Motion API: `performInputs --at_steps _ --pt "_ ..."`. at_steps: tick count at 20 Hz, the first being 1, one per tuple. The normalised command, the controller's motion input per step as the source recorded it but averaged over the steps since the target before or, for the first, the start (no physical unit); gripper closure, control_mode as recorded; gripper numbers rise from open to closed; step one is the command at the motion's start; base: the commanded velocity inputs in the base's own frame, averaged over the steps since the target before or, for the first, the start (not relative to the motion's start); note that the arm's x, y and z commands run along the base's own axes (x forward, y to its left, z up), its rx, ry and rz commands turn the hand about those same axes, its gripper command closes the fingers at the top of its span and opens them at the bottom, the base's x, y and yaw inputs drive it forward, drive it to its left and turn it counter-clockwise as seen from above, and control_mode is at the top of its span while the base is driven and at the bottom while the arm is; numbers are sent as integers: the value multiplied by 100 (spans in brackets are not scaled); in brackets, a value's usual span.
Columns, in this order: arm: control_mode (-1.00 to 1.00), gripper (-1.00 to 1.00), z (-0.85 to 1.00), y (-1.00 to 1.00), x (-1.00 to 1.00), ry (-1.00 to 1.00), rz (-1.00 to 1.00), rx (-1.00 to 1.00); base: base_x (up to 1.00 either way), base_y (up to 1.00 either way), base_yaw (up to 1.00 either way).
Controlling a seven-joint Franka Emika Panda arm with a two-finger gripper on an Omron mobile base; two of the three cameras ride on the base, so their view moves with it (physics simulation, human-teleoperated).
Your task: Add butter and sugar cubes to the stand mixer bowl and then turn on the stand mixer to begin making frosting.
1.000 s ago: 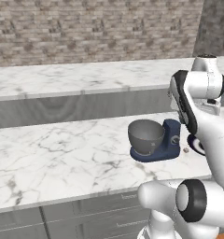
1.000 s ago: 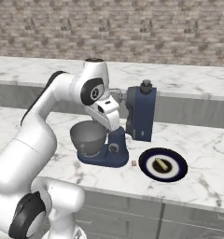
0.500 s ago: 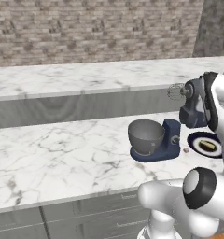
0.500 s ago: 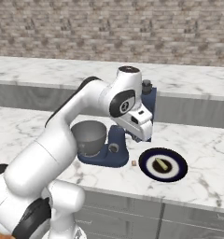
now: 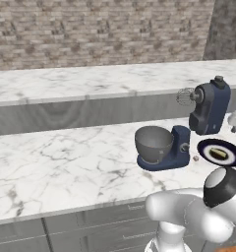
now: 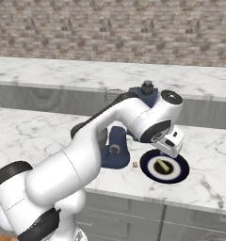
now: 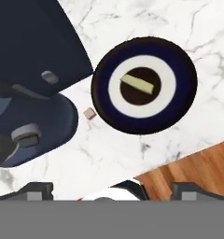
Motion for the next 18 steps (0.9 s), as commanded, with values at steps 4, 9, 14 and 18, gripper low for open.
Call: performInputs --at_steps 4,9,14,18 --pt "-100 -100 -28 -59 0 -5 22 0 0 0 0" --pt "-100 -100 -22 -51 0 0 29 0 0 0 0" --pt "-100 -100 -21 -24 0 -6 41 0 0 0 0" --pt "-100 -100 -20 0 0 -25 34 0 0 0 0"
